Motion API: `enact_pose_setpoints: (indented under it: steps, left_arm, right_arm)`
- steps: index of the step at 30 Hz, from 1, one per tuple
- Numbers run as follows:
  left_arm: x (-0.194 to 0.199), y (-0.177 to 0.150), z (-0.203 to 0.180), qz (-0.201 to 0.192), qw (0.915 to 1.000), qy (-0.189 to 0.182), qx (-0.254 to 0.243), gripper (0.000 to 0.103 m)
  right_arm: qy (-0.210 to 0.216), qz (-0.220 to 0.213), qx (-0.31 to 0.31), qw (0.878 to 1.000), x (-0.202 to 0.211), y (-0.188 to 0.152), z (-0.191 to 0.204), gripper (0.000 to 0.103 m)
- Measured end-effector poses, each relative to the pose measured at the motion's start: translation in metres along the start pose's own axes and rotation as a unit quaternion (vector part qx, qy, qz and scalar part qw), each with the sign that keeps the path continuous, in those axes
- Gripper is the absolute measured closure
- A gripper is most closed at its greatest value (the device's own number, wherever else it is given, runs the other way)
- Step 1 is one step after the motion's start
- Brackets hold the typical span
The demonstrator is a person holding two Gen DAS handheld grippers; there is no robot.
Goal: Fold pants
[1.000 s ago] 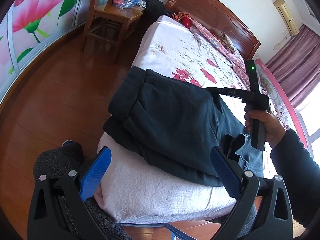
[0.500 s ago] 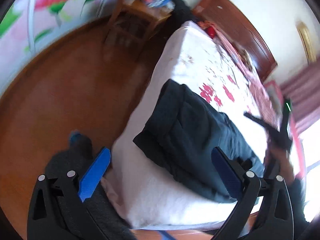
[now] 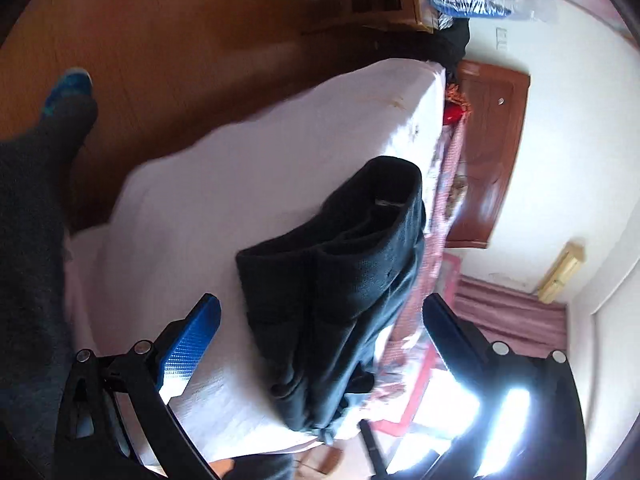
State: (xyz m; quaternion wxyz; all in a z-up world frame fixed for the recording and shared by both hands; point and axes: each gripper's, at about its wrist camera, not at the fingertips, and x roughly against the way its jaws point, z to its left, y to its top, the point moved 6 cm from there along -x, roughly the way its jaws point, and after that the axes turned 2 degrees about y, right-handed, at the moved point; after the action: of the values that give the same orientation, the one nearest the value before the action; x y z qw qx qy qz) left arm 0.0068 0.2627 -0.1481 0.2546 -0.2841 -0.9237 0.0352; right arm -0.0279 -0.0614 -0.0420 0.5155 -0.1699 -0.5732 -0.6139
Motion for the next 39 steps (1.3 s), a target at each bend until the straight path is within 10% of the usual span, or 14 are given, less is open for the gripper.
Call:
enact_pose_setpoints:
  steps: [15, 17, 20, 31, 32, 33, 39]
  left_arm:
    - [-0.001, 0.011, -0.012, -0.053, 0.9981, -0.002, -0.032, 0.005]
    - [-0.001, 0.011, -0.013, -0.055, 0.9974, 0.016, -0.044, 0.044]
    - [0.006, 0.010, -0.013, -0.062, 0.9973, 0.002, -0.039, 0.066]
    - [0.037, -0.041, -0.106, -0.096, 0.9810, -0.008, -0.168, 0.082]
    - [0.035, -0.049, -0.120, -0.093, 0.9781, -0.011, -0.186, 0.082]
    - [0.033, -0.058, -0.133, -0.089, 0.9750, -0.015, -0.203, 0.082]
    - [-0.007, -0.131, -0.214, -0.022, 0.9458, -0.036, -0.322, 0.082]
  right_arm:
    - [0.014, 0.003, -0.018, 1.000, -0.001, -0.013, -0.001, 0.092]
    - [0.016, -0.001, -0.023, 1.000, 0.002, -0.013, -0.003, 0.092]
    - [0.024, -0.005, -0.031, 0.999, 0.007, -0.013, -0.006, 0.092]
    - [-0.004, -0.039, -0.141, 0.989, 0.031, -0.037, -0.067, 0.092]
    - [-0.008, -0.044, -0.161, 0.986, 0.034, -0.042, -0.078, 0.075]
    - [-0.016, -0.052, -0.183, 0.982, 0.040, -0.048, -0.089, 0.035]
    - [-0.021, -0.114, -0.262, 0.958, 0.082, -0.076, -0.140, 0.029]
